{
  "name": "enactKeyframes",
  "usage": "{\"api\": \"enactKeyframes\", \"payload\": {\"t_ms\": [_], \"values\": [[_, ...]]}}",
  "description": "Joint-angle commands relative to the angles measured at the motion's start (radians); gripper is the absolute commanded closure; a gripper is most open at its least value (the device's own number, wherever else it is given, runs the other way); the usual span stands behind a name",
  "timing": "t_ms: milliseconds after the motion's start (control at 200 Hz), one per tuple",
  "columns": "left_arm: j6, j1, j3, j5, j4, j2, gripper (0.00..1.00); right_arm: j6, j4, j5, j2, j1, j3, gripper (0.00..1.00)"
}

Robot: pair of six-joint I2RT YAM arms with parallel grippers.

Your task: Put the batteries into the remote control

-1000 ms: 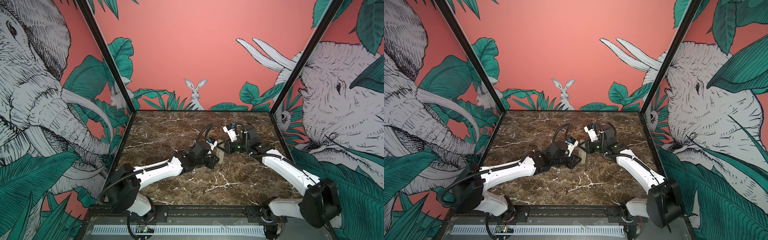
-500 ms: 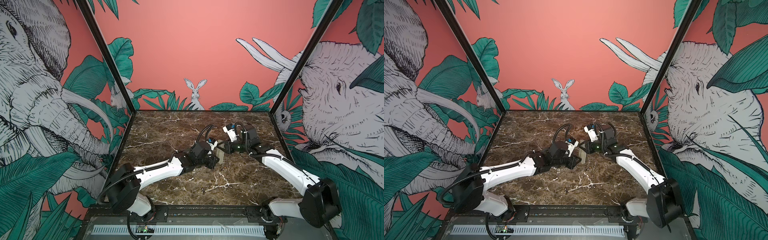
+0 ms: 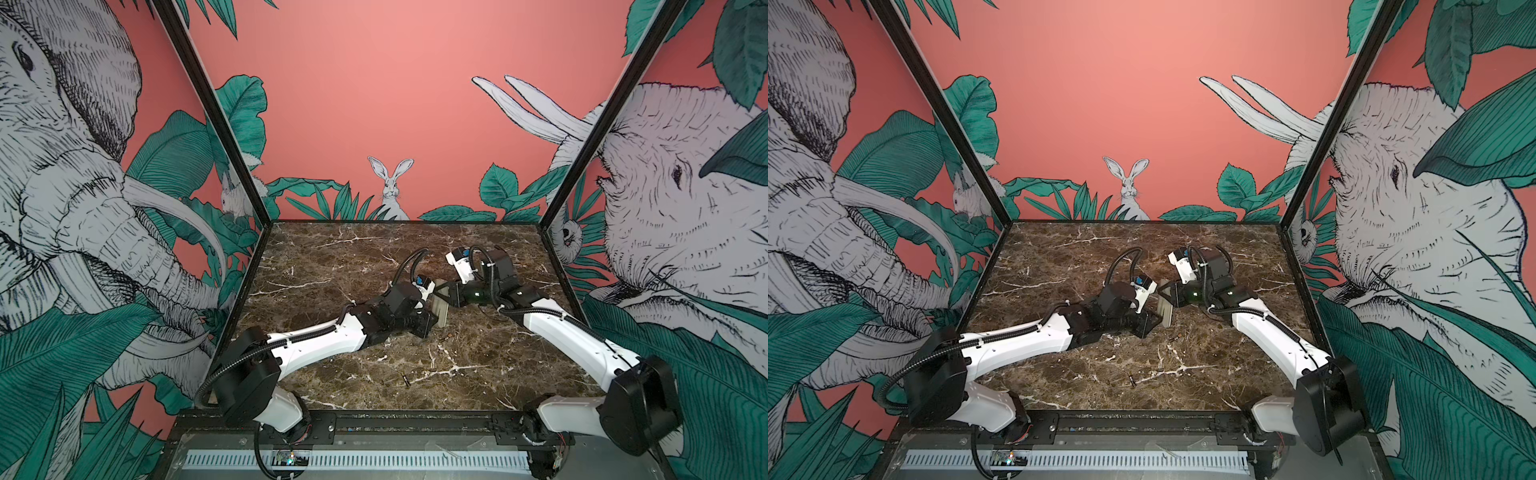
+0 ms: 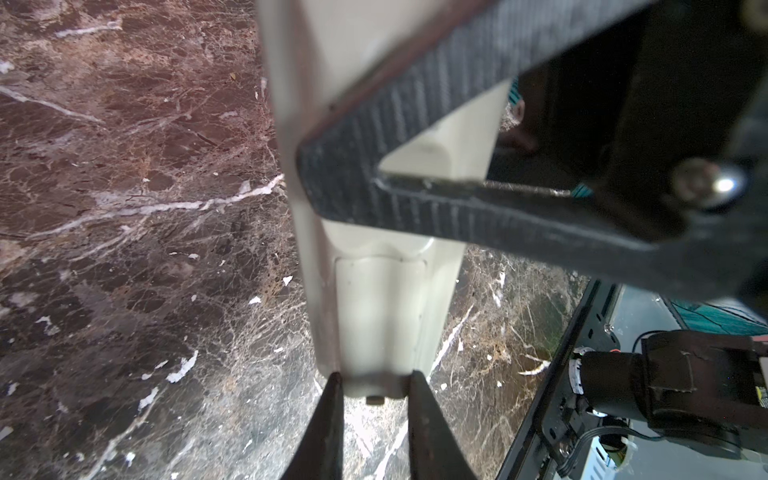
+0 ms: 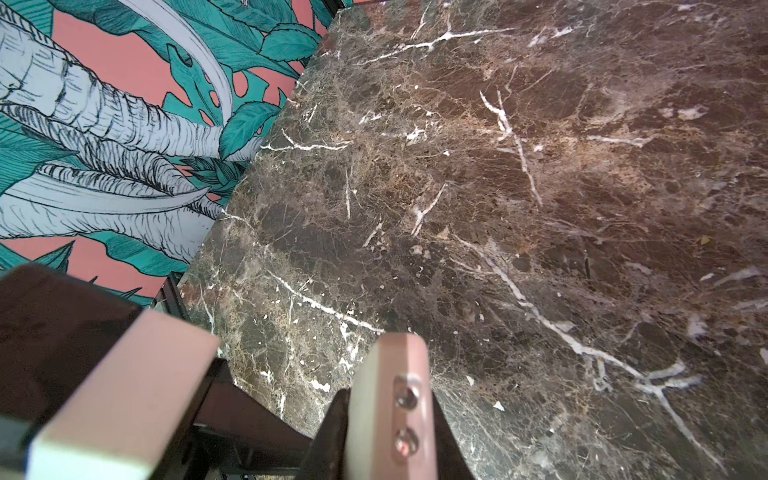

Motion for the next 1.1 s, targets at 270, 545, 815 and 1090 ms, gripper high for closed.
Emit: {"api": "enactKeyframes", "payload": {"t_ms": [270,545,815,1090], "values": [[-0.003,0.009,-0.012,-0.017,-0.027,-0.010,0.80,0.016,0.076,0.031,-0.030,-0.020,0.031,1.00],[0.022,0.027,-0.034,-0.060,-0.101,-0.039,0.81,-0.002,0.054,0.055,-0.032,-0.049,0.022,1.00],[0.045,0.069,-0.069,-0.081,-0.140,-0.061,0.81,-0.022,0.037,0.076,-0.034,-0.068,0.008,1.00],[0.061,0.098,-0.092,-0.091,-0.165,-0.091,0.80,-0.057,-0.014,0.108,-0.066,-0.084,0.007,1.00]]}}
